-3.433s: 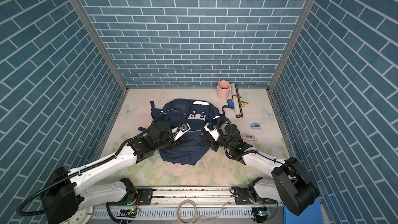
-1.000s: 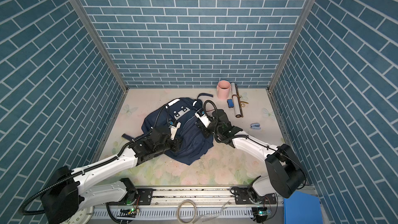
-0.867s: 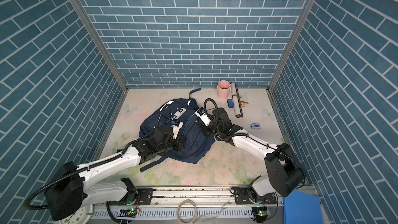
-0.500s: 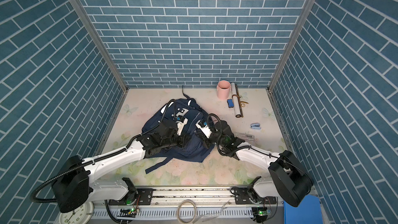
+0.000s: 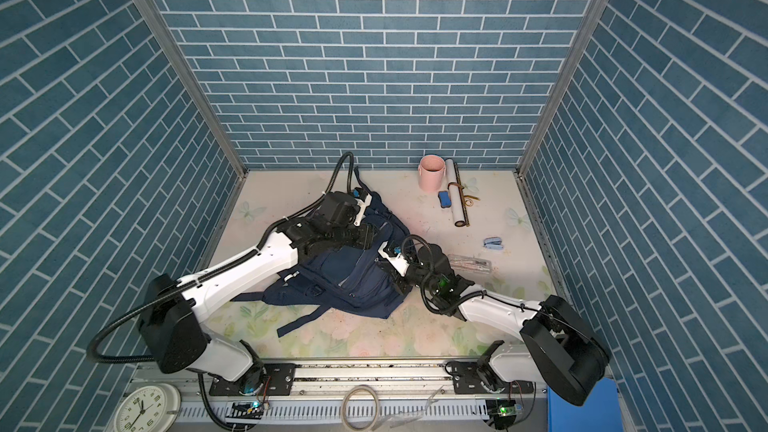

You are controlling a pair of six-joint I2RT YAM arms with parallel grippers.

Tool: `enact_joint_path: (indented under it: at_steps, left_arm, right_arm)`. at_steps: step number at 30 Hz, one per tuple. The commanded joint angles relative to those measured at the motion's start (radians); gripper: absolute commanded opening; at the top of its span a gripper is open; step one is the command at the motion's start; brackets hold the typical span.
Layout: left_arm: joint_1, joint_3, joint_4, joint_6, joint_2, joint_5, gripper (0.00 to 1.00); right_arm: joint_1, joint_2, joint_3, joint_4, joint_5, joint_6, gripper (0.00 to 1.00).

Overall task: Pack the student bag
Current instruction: 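Raise the left arm over the backpack toward its far top while right holds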

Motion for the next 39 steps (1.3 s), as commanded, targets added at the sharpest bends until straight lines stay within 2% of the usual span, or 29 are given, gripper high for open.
enact_joint_path:
  at_steps: [1, 7, 15, 20, 24, 26, 28, 29, 30, 32, 33, 39]
  left_arm:
    - [-0.021, 0.081, -0.088, 0.048, 0.036, -0.042, 0.6]
    - [-0.071, 0.168, -0.163, 0.117, 0.139, -0.084, 0.62]
    - [-0.079, 0.132, -0.129, 0.131, 0.128, 0.001, 0.64]
    - [-0.093, 0.172, -0.238, 0.105, 0.198, -0.13, 0.64]
    - [-0.131, 0.229, -0.296, 0.083, 0.28, -0.159, 0.63]
    - [-0.132, 0.24, -0.304, 0.054, 0.292, -0.166, 0.58]
    - [-0.12, 0.249, -0.307, 0.023, 0.295, -0.168, 0.48]
    - [-0.105, 0.252, -0.304, 0.006, 0.291, -0.159, 0.37]
    - [-0.091, 0.255, -0.294, -0.012, 0.286, -0.144, 0.23]
    - [-0.054, 0.255, -0.247, -0.049, 0.272, -0.095, 0.03]
    - [-0.034, 0.253, -0.215, -0.072, 0.262, -0.059, 0.0]
    - [0.077, 0.257, -0.02, -0.243, 0.234, 0.102, 0.0]
  right_arm:
    - [0.02, -0.032, 0.0, 0.09, 0.029, -0.083, 0.0]
    - [0.046, -0.022, 0.004, 0.064, 0.107, -0.087, 0.0]
    - [0.048, -0.014, -0.019, 0.087, 0.118, -0.076, 0.0]
    - [0.048, -0.02, -0.017, 0.08, 0.119, -0.087, 0.0]
    - [0.048, -0.029, 0.001, 0.036, 0.157, -0.094, 0.0]
    - [0.048, -0.04, 0.006, 0.012, 0.192, -0.094, 0.0]
    - [0.047, -0.062, -0.002, 0.002, 0.225, -0.097, 0.0]
    - [0.046, -0.074, -0.01, 0.002, 0.23, -0.107, 0.0]
    - [0.046, -0.081, -0.016, -0.001, 0.232, -0.122, 0.0]
    - [0.045, -0.085, -0.008, -0.043, 0.233, -0.155, 0.0]
    - [0.045, -0.083, 0.005, -0.073, 0.234, -0.174, 0.0]
    - [0.045, -0.091, 0.044, -0.181, 0.187, -0.237, 0.0]
